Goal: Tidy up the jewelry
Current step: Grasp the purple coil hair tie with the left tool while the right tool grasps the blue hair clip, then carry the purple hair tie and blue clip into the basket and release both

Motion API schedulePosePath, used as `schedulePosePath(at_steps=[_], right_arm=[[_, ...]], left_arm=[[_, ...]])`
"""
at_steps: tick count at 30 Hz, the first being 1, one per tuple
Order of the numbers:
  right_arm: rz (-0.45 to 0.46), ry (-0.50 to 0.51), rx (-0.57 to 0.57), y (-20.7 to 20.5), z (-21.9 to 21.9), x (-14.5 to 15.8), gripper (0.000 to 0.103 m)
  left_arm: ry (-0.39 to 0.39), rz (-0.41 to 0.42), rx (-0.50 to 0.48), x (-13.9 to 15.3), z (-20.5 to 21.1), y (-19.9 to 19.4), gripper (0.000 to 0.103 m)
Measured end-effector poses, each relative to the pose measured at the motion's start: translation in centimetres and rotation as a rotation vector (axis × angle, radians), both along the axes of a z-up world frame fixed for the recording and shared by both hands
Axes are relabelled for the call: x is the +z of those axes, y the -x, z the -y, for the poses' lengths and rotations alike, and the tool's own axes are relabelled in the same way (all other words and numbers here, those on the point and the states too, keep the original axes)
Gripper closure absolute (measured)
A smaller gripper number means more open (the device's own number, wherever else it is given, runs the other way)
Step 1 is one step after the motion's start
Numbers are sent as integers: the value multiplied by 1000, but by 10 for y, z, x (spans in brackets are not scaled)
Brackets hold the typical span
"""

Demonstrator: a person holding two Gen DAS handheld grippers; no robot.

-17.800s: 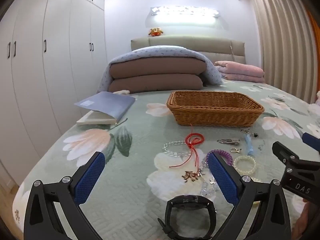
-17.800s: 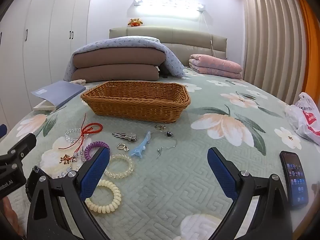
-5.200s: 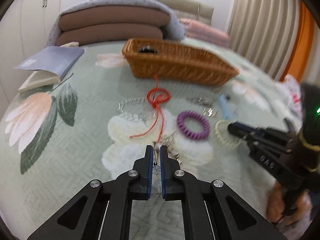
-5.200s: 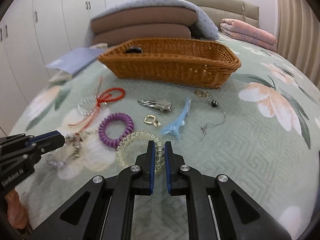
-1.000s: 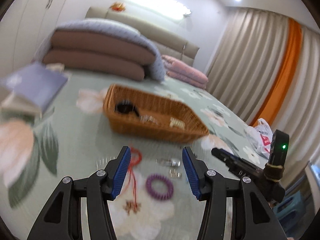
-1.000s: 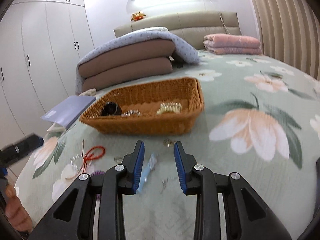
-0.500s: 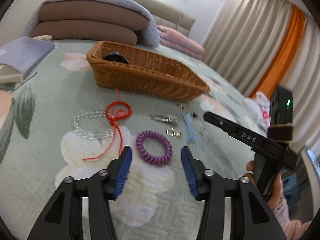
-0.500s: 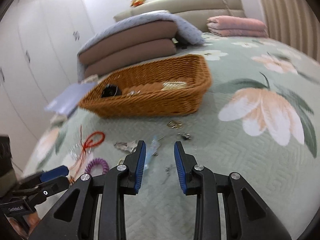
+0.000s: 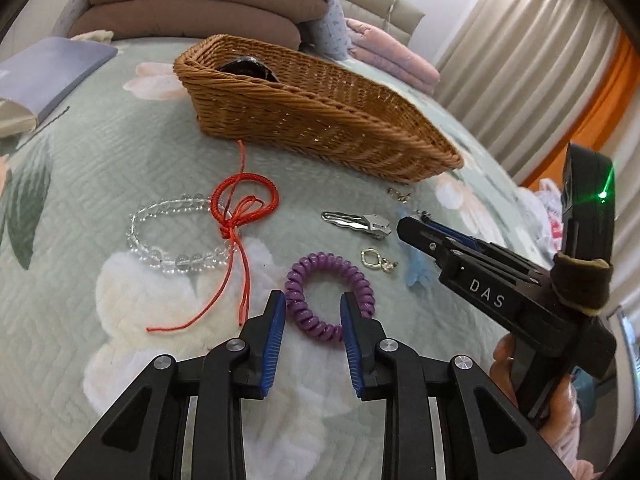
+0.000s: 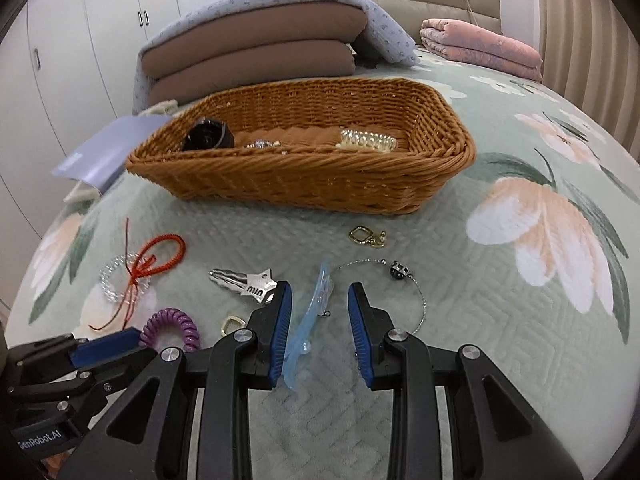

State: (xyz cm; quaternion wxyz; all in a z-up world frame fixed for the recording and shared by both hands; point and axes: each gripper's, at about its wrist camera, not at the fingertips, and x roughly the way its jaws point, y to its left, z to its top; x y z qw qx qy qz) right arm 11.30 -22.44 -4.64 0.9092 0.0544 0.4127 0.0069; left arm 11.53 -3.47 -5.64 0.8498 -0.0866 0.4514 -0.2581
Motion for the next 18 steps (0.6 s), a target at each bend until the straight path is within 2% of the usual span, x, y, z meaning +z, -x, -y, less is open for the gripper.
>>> schedulePosePath(at_steps=[5,9,12,18], right_arm=[[-10,39,-3,-2,-6,-3,73],[-3,50,3,0,-9,-4,92],[8,36,10,2,-7,-4,93],[82,-85,46,15,7,6,93]], left_arm=[[-67,15,12,1,12,-5,74],[-107,32,12,0,17,-6,75],[-171,66,30,0,21,-3,90],[-146,97,7,1,18,2,92]])
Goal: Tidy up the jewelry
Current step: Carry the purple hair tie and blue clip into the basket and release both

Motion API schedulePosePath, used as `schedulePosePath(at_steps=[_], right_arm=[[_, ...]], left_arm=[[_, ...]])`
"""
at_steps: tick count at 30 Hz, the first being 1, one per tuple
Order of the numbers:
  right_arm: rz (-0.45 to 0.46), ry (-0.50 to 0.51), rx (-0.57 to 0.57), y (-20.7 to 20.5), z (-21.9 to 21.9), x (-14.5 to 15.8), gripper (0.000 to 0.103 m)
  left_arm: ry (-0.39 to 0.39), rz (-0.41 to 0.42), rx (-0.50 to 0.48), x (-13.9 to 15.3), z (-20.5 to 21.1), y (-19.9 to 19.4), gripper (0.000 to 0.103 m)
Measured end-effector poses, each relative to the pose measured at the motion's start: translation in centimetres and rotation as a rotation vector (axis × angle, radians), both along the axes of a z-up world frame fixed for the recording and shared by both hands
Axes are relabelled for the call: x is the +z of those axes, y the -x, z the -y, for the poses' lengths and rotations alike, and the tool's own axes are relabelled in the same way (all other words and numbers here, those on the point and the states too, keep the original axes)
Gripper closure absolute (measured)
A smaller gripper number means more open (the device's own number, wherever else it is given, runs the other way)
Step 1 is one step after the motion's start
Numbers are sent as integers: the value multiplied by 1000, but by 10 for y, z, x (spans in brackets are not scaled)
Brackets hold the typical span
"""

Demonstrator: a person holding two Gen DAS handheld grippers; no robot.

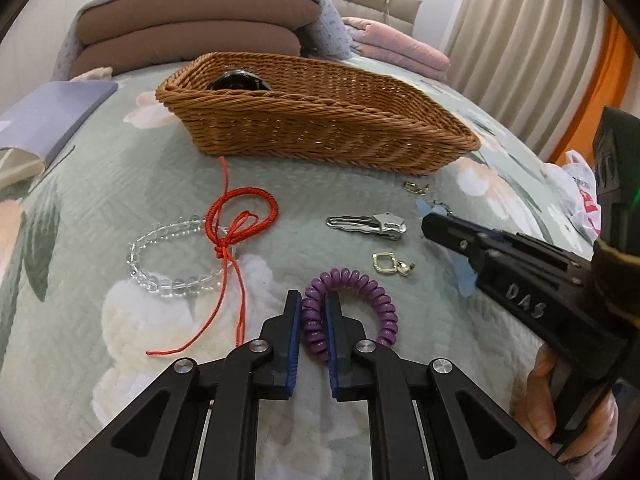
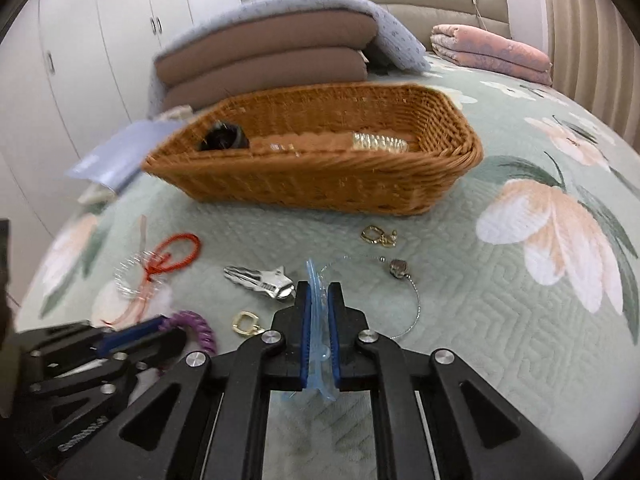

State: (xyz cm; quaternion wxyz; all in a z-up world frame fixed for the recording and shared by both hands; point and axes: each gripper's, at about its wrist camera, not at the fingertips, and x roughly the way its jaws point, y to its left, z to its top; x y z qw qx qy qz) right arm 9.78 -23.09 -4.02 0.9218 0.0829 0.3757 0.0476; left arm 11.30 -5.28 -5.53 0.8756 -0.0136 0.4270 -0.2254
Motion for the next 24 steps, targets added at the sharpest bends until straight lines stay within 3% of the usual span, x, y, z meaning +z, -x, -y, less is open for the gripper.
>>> schedulePosePath(at_steps=[12,15,19,24], right_arm=[[120,-42,14,17,3,23,93],[155,-42,20,21,5,45,93],[225,-42,17,14,12,91,93],[280,7,-12,-24,22,124,93]], left_arm=[[142,102,-5,25,-15,12,92],[166,156,-8,53,-18,13,92],[169,287,-12,114,-15,2,92],[235,328,-69,146,-4,-41,91]])
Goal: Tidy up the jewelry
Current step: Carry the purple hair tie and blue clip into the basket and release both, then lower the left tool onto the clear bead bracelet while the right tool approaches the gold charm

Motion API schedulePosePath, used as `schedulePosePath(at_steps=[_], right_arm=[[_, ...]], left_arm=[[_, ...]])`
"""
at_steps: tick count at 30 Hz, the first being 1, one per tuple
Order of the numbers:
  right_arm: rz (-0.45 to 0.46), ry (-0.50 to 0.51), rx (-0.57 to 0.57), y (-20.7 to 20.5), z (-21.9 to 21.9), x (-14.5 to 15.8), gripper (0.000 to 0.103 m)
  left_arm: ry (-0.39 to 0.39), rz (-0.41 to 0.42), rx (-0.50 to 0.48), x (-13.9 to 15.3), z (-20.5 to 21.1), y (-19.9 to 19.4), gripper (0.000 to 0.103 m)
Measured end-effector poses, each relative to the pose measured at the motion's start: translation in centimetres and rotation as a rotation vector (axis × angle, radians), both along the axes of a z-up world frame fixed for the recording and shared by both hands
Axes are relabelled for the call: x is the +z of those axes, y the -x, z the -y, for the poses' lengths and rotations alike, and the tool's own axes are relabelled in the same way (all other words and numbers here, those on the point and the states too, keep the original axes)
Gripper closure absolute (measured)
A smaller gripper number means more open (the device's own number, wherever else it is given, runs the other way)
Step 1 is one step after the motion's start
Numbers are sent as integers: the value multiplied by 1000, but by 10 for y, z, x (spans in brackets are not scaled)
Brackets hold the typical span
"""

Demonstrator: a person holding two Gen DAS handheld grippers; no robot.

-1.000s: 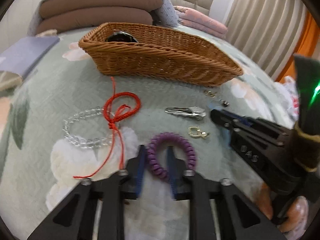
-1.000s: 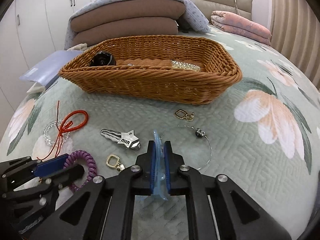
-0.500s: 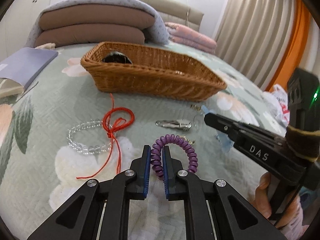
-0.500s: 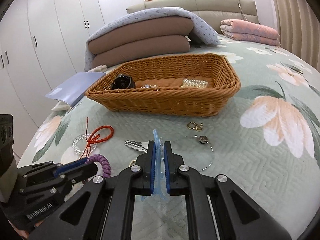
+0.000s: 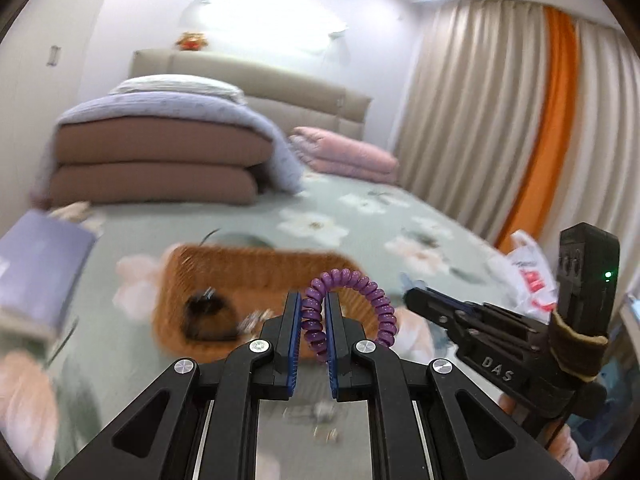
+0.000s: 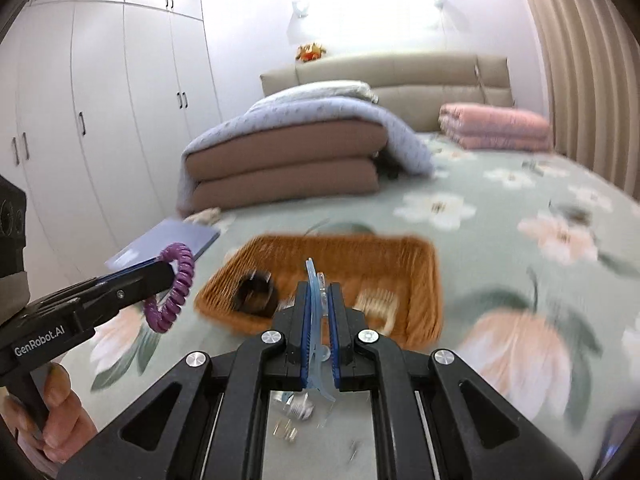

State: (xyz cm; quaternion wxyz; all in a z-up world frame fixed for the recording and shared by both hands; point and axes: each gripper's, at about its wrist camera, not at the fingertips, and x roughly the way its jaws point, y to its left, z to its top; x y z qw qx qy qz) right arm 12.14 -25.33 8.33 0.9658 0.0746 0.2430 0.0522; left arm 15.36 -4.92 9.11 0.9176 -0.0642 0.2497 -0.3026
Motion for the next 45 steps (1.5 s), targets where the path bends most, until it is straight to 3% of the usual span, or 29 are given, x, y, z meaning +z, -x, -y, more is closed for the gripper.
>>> schedulePosePath(at_steps=[7,12,14,20,26,28,30,31,39,45], right_arm=[[-75,-70,-52,-77,27,-38,93],[-162,-64,-75,-98,34,-75,93],[-172,-74,-70,-100,36,-81,93],[-171,-56,-74,-98,34,-84,93],[-184,-104,-55,-100,39,-88,90],[-178,-124,-50,-98,41,-88,87],[-169,-112,-63,-96,41,-86,78],[-162,-109,-67,-95,41,-85,77],[-149,-86,-57,-91,35,-83,76],[-117,-84,-44,-83,32,-78,76]], left_arm=[[19,-72,96,-35,18,-85,91],[-49,-137,123,-75,25,-112,91],[-41,-171,118,-85,24,-118,91],[-56,-152,120,-84,23,-112,91],[-63,-172,105,-87,27,-111,88],[-30,-188,79,-86,25,-110,67],[-37,-153,101,-82,24,-106,51],[-47,-128,114,-79,24,-102,49],[-51,-115,134,-77,21,-100,49],[-10,-89,180,-71,8,-96,49]])
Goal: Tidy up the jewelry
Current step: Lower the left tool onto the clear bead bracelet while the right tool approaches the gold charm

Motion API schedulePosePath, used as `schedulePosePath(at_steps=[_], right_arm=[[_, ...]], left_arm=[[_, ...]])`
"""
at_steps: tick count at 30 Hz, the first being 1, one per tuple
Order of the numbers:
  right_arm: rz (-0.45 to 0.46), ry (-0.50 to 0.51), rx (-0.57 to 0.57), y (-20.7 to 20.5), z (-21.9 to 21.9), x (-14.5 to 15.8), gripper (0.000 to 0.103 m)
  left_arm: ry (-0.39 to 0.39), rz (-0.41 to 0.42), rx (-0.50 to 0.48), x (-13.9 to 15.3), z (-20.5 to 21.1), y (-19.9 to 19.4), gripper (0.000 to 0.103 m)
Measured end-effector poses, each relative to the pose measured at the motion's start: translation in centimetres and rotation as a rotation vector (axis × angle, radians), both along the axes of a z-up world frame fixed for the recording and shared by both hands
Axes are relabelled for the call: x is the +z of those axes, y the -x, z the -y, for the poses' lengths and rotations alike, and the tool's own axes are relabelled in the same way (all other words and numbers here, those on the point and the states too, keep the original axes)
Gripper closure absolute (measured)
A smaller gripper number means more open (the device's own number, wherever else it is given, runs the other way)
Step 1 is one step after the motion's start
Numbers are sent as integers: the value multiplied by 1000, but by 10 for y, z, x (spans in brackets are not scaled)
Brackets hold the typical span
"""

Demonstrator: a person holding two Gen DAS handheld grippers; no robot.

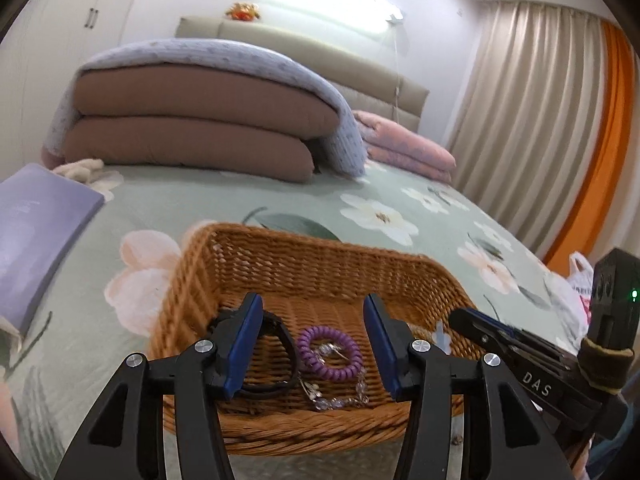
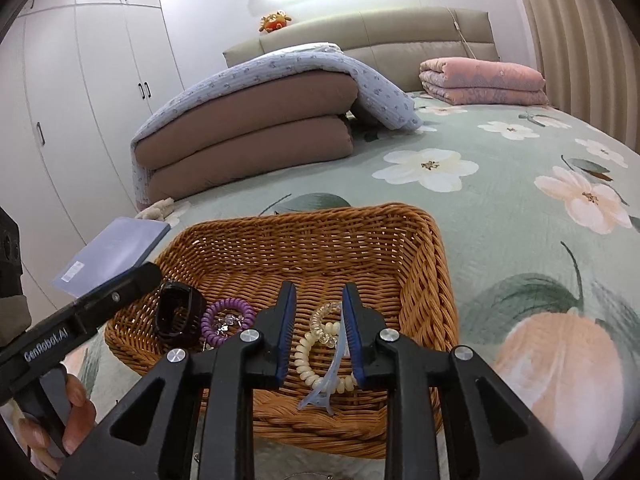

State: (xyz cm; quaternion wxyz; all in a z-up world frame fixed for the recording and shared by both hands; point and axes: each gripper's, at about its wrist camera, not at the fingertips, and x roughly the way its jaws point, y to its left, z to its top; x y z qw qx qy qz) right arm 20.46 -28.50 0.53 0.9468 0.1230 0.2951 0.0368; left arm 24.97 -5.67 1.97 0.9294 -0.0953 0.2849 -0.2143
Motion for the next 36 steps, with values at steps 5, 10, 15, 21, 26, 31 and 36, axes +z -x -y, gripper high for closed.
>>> schedulePosePath(at_steps=[5,10,15,21,26,31,36], right_arm=[[28,6,0,14,-2,8,76],[67,3,29,52,-5,28,76],[87,2,81,99,-15,30,76],[48,68,143,122,-41,8,76],[-15,65,163,109,-42,-11,76],[-53,53,193,103,-43,-21,76],[-96,45,225,96,-47,-30,76]], left_arm=[[38,5,3,12,-14,15,49],[75,29,-23,39,-36,52,49],[48,26,-36,37,-64,93,49],[25,-50,-47,3,-78,106,49],[-2,-175,-34,-30,-84,92,49],[-3,-268,25,-48,-101,84,49],[-117,-285,76,-59,-92,86,49]])
